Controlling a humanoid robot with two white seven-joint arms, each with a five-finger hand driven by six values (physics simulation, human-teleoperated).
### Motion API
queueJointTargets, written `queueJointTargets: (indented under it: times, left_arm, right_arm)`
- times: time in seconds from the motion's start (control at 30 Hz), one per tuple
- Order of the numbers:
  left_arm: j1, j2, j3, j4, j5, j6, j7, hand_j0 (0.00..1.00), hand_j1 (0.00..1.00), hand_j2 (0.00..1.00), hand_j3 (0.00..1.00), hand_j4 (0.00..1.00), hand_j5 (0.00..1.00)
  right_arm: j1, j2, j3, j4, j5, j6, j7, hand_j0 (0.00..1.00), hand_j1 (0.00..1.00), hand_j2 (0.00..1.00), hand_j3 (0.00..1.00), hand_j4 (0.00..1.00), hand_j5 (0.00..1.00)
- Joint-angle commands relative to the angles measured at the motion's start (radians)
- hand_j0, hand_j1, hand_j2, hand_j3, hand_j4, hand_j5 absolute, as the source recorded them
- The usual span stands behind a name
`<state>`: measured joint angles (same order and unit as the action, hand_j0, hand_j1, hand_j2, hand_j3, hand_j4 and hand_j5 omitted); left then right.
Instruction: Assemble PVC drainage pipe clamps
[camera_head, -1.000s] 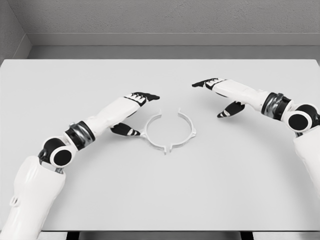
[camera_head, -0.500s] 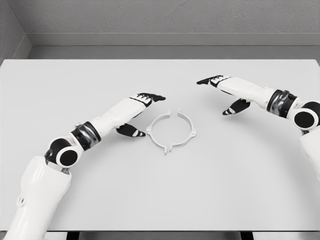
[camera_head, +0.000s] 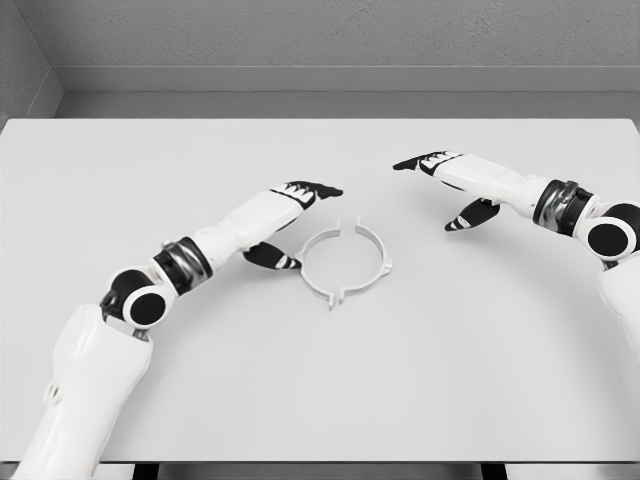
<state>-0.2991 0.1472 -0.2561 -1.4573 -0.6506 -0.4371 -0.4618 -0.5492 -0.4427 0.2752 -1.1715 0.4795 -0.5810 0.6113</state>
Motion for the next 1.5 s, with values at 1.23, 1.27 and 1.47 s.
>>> queueJointTargets:
  times: [1.23, 1.27, 1.47]
  left_arm:
    - [-0.002, -0.003, 0.001, 0.058, 0.005, 0.005, 0.002, 1.00, 1.00, 1.00, 1.00, 1.00, 1.00]
    - [-0.002, -0.003, 0.000, 0.058, 0.005, 0.005, 0.002, 1.00, 1.00, 1.00, 1.00, 1.00, 1.00]
    - [-0.009, -0.011, -0.006, 0.058, 0.005, 0.005, 0.002, 1.00, 1.00, 1.00, 1.00, 1.00, 1.00]
  right_arm:
    - [0.000, -0.030, -0.001, -0.008, -0.019, 0.004, 0.000, 1.00, 1.00, 1.00, 1.00, 1.00, 1.00]
    - [0.000, -0.045, 0.010, -0.008, -0.018, 0.004, 0.000, 1.00, 1.00, 1.00, 1.00, 1.00, 1.00]
    - [0.002, -0.077, 0.035, -0.013, -0.019, 0.004, 0.000, 1.00, 1.00, 1.00, 1.00, 1.00, 1.00]
